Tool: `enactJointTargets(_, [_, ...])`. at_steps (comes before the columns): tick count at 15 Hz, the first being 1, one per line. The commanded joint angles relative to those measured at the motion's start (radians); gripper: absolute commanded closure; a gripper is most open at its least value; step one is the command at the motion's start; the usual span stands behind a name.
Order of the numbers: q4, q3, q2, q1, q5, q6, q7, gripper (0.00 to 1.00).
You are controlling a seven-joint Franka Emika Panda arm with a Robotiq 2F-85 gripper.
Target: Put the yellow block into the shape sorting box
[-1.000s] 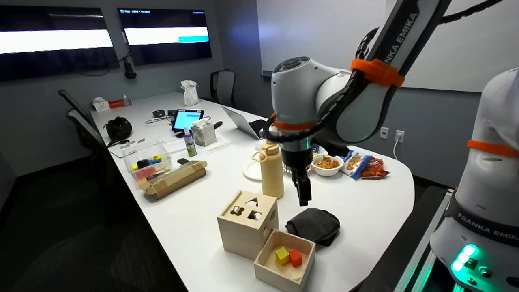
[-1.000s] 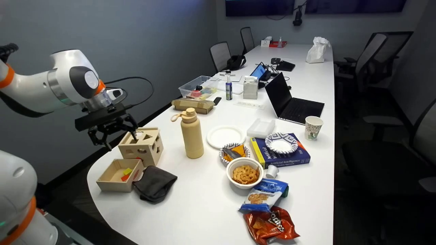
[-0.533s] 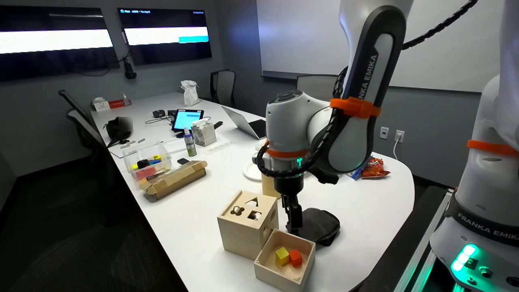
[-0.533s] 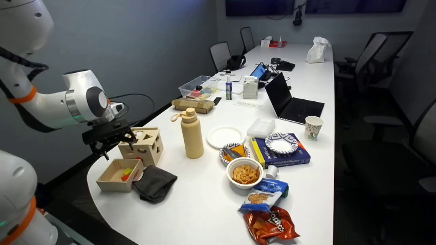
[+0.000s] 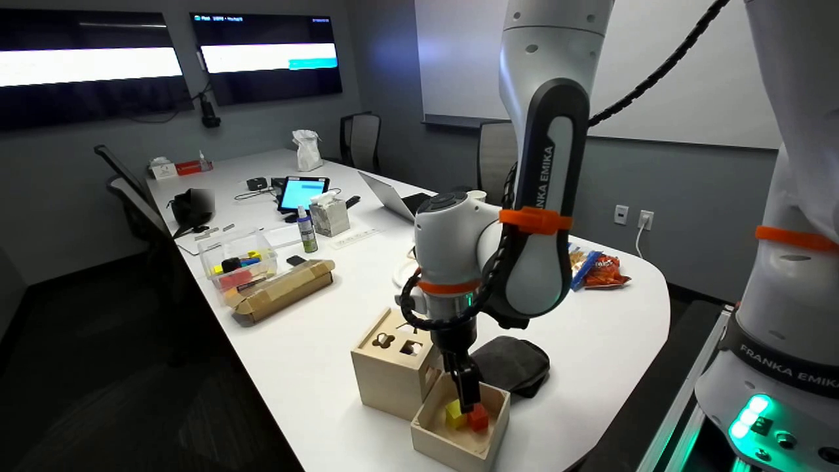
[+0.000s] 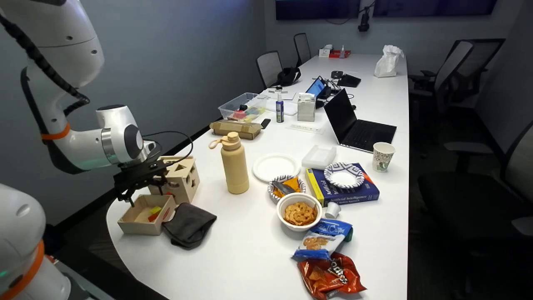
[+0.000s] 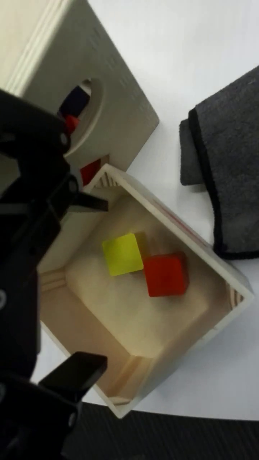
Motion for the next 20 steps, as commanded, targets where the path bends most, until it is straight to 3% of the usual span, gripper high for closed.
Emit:
enactJointTargets(1, [0.067, 0.007, 0.110, -0.011, 0.000, 0.038, -0.067, 0.00])
enactJointTargets(6, [0.084, -0.006, 0.150, 0.019, -0.001, 0.037, -0.064, 0.00])
enactJointTargets(14, [0.104, -0.124, 0.212, 0.106, -0.017, 0.140, -0.033, 0.00])
enactJointTargets(18, [0.108, -0.152, 0.238, 0.130, -0.008, 0.170, -0.037, 0.00])
enactJointTargets(19, [0.110, -0.156, 0.244, 0.132, -0.007, 0.175, -0.039, 0.07])
enactJointTargets(20, [0.111, -0.160, 0.247, 0.137, -0.006, 0.180, -0.039, 0.26])
